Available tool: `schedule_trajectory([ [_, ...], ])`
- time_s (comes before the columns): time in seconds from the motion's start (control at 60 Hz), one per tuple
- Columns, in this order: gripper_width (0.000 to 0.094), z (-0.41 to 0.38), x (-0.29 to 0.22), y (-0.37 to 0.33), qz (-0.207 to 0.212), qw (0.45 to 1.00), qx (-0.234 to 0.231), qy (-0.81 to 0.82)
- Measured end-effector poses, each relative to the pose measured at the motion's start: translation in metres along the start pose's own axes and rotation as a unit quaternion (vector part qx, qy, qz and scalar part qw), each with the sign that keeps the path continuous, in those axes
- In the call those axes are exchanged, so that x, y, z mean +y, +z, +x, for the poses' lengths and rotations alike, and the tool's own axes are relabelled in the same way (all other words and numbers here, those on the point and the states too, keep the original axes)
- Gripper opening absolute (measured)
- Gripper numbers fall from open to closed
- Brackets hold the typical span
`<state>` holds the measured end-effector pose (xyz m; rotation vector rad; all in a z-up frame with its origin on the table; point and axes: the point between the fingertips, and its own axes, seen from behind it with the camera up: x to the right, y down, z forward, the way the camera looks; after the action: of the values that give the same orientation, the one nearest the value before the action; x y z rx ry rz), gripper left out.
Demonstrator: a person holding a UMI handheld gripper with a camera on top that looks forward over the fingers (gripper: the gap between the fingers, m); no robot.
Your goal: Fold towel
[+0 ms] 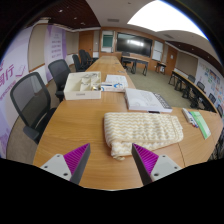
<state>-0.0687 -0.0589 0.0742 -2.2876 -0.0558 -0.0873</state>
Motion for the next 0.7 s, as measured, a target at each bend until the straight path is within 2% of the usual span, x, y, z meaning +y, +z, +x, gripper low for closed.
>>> schedule_trajectory([
  [0.183, 0.0855, 0.002, -0.022, 0.087, -0.007, 0.999, 0.001, -0.035],
  [0.25, 0.081, 0.004, -0.023, 0.111, -0.014, 0.999, -0.001, -0.044],
  [0.367, 0.0672, 0.0, -0.007, 0.132, -0.04, 0.998, -0.02, -0.05],
  [0.417, 0.0581, -0.002, -0.011, 0.133, -0.028, 0.997, -0.031, -0.06],
  [0.45, 0.0455, -0.003, -0.01, 0.134, -0.028, 0.996, -0.036, -0.075],
  [0.517, 0.0118, 0.001, -0.012, 0.135, -0.024, 0.995, -0.03, -0.095],
  [0.583, 0.0055, 0.002, -0.012, 0.133, -0.025, 0.995, -0.034, -0.09],
  [0.7, 0.0039, -0.012, -0.015, 0.121, -0.036, 0.995, -0.065, -0.069],
])
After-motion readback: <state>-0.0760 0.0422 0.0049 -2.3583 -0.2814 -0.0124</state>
